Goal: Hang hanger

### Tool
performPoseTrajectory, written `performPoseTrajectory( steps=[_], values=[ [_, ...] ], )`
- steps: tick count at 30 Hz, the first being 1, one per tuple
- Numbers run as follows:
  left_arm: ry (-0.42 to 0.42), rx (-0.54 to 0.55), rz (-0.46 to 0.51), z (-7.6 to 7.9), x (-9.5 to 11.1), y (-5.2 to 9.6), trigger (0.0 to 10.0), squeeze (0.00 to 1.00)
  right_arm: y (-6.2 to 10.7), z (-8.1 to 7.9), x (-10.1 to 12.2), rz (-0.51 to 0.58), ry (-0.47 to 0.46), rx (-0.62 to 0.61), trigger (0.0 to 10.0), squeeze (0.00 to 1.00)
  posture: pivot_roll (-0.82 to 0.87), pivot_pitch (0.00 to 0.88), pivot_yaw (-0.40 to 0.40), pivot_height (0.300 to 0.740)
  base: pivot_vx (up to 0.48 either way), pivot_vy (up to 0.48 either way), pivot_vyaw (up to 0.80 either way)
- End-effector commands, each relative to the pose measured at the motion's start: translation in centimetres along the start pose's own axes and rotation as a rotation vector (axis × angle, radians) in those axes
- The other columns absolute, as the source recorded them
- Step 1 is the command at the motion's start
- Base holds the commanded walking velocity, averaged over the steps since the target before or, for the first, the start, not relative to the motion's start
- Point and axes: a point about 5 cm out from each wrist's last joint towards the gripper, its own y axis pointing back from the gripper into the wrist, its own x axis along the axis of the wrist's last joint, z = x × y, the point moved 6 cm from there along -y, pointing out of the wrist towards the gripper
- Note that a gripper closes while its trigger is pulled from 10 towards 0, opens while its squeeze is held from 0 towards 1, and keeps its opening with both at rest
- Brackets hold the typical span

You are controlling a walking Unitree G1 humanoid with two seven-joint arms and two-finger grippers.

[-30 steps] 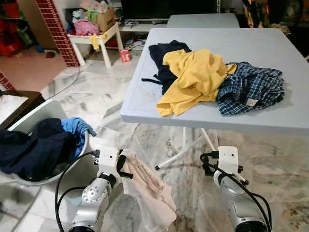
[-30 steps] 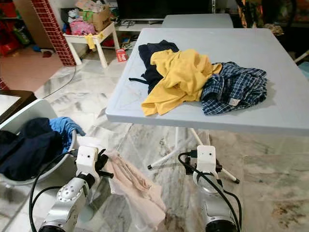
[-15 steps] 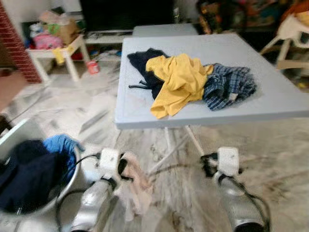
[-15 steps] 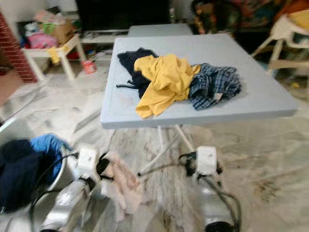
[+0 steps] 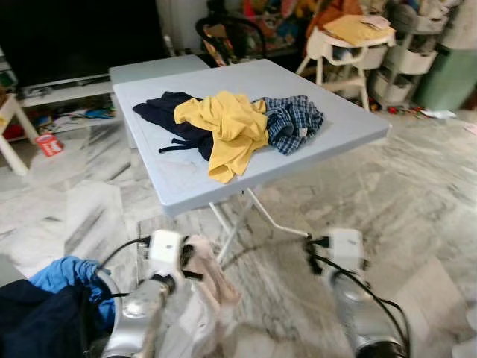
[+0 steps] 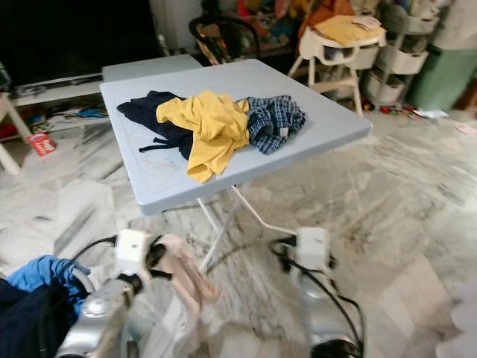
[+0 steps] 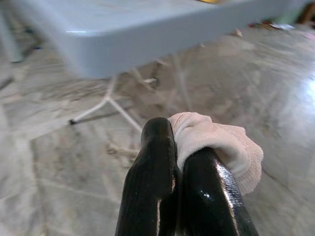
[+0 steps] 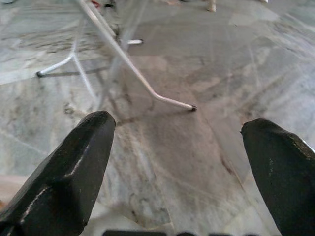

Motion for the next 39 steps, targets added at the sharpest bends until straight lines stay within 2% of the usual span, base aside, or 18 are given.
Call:
performPoseTrajectory(
  steps=[1,7,10,17,20,24,39],
  values=[
    [0.011,-0.034,0.043,1.0,1.2,-0.4,10.0,0.0,-0.2,1.3,0.2,-0.006,0.015,-0.033,10.0,0.0,-0.13,0.0,0.044,0.74,0.0,0.0,0.0],
    [0.027,-0.057,0.043,1.3,1.1,-0.2,10.0,0.0,-0.3,0.7,0.0,-0.023,0.023,0.002,10.0,0.0,-0.13,0.0,0.042,0.74,0.0,0.0,0.0],
    [0.035,-0.063,0.041,1.5,1.0,-0.2,10.0,0.0,-0.2,0.4,0.3,0.012,0.077,0.007,10.0,0.0,-0.13,0.0,0.04,0.74,0.0,-0.412,0.0],
    [0.041,-0.07,0.041,1.7,1.1,-0.3,10.0,0.0,0.0,-0.3,0.4,0.032,0.08,0.046,10.0,0.0,-0.14,0.0,0.046,0.74,0.0,-0.411,0.0],
    [0.043,-0.073,0.039,1.8,1.1,-0.3,10.0,0.0,0.0,-0.5,0.3,0.023,0.049,0.053,10.0,0.0,-0.14,0.0,0.049,0.74,0.0,-0.412,0.0],
    [0.042,-0.078,0.036,1.8,1.1,-0.4,10.0,0.0,0.1,-0.3,0.4,0.027,0.066,0.048,10.0,0.0,-0.15,0.0,0.052,0.74,0.0,-0.444,0.0],
    [0.035,-0.089,0.026,1.8,1.0,-0.5,10.0,0.0,0.1,0.7,0.9,0.059,0.019,0.012,10.0,0.0,-0.15,0.0,0.062,0.74,0.0,-0.383,0.0]
  ],
)
